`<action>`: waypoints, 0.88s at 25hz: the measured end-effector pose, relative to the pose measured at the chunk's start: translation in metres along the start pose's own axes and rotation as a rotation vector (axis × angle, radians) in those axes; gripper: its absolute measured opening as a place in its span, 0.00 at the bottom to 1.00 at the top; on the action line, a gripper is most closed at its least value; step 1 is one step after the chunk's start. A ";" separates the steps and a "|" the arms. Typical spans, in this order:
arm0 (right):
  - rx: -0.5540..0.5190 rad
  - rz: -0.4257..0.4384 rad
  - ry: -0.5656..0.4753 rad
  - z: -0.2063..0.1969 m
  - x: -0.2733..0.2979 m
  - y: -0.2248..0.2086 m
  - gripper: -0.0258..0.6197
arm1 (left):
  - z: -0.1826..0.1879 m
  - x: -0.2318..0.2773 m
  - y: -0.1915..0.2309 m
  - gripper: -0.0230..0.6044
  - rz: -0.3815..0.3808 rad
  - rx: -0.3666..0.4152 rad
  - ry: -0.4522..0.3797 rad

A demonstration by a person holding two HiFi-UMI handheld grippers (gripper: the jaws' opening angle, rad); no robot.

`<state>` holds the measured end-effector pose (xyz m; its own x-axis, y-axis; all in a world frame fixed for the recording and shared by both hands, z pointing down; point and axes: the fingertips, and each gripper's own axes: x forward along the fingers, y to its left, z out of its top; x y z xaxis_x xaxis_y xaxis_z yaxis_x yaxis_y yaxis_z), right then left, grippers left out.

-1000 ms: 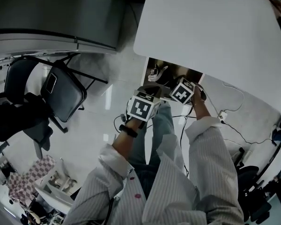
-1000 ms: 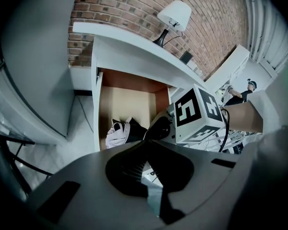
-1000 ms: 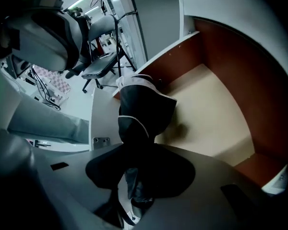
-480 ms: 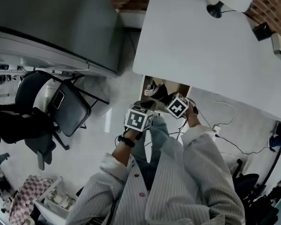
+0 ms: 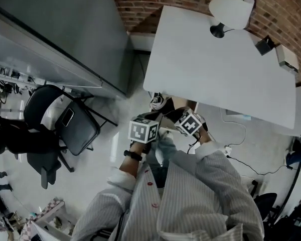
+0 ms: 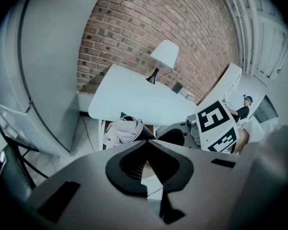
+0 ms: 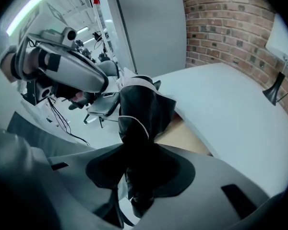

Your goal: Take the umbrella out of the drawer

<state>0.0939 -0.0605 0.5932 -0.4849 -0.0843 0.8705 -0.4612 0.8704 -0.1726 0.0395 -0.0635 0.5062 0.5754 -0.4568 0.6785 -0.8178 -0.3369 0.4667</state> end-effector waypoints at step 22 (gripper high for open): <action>0.250 -0.196 -0.574 0.118 -0.198 0.006 0.30 | 0.118 -0.098 -0.100 0.05 -0.216 0.260 -0.302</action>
<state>0.0995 -0.0953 0.3656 -0.6617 -0.5360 0.5243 -0.7069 0.6791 -0.1978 0.0670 -0.0826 0.3261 0.7424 -0.5603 0.3673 -0.6699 -0.6284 0.3954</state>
